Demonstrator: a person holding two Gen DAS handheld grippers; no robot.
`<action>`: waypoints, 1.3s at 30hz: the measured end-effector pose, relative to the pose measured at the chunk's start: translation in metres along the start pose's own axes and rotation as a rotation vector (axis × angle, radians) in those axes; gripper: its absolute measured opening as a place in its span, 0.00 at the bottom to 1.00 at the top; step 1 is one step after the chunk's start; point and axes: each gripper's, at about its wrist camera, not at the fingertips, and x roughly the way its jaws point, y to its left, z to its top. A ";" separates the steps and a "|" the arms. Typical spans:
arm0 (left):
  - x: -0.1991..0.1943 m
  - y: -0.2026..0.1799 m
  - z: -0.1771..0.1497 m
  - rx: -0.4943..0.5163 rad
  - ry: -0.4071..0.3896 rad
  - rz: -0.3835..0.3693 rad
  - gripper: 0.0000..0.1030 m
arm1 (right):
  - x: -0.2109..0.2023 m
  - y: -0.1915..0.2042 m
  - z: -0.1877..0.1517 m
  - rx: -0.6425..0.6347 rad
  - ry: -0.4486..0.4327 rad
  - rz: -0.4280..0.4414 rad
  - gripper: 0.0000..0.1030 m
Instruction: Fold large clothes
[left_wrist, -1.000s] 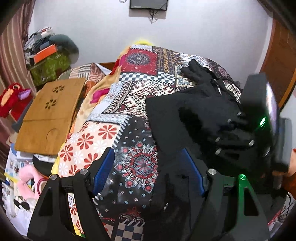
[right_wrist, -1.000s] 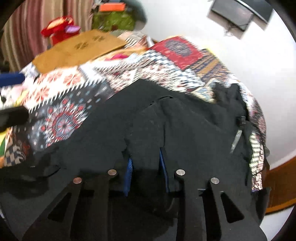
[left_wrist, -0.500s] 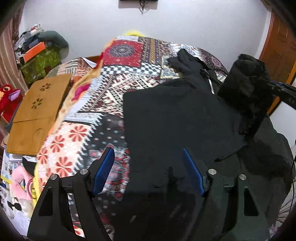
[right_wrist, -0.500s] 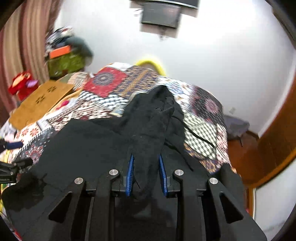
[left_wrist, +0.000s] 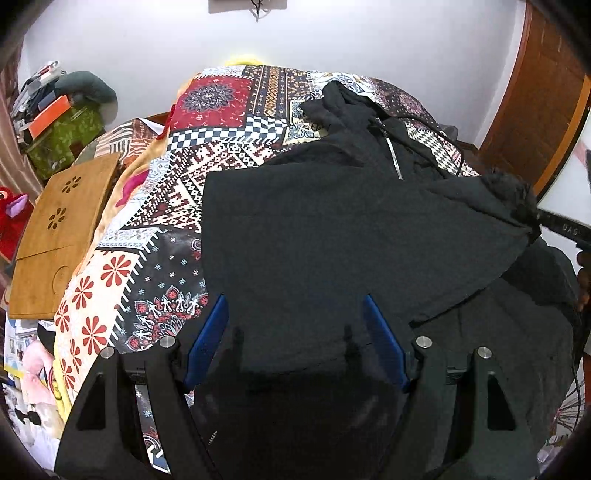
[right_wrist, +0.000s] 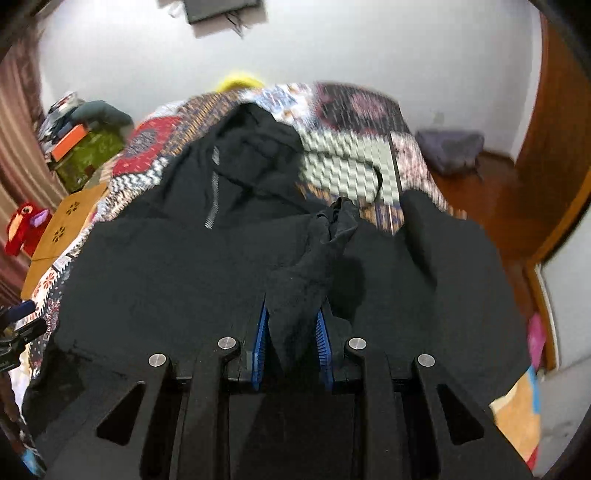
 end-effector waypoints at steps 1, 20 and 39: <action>0.000 -0.001 -0.001 0.001 0.003 -0.001 0.72 | 0.005 -0.004 -0.002 0.022 0.021 0.000 0.21; -0.012 -0.019 0.002 0.048 -0.003 0.008 0.72 | -0.048 -0.047 -0.011 0.164 0.043 0.000 0.38; -0.015 -0.085 0.065 0.114 -0.121 -0.038 0.75 | -0.095 -0.174 -0.021 0.469 -0.099 -0.067 0.58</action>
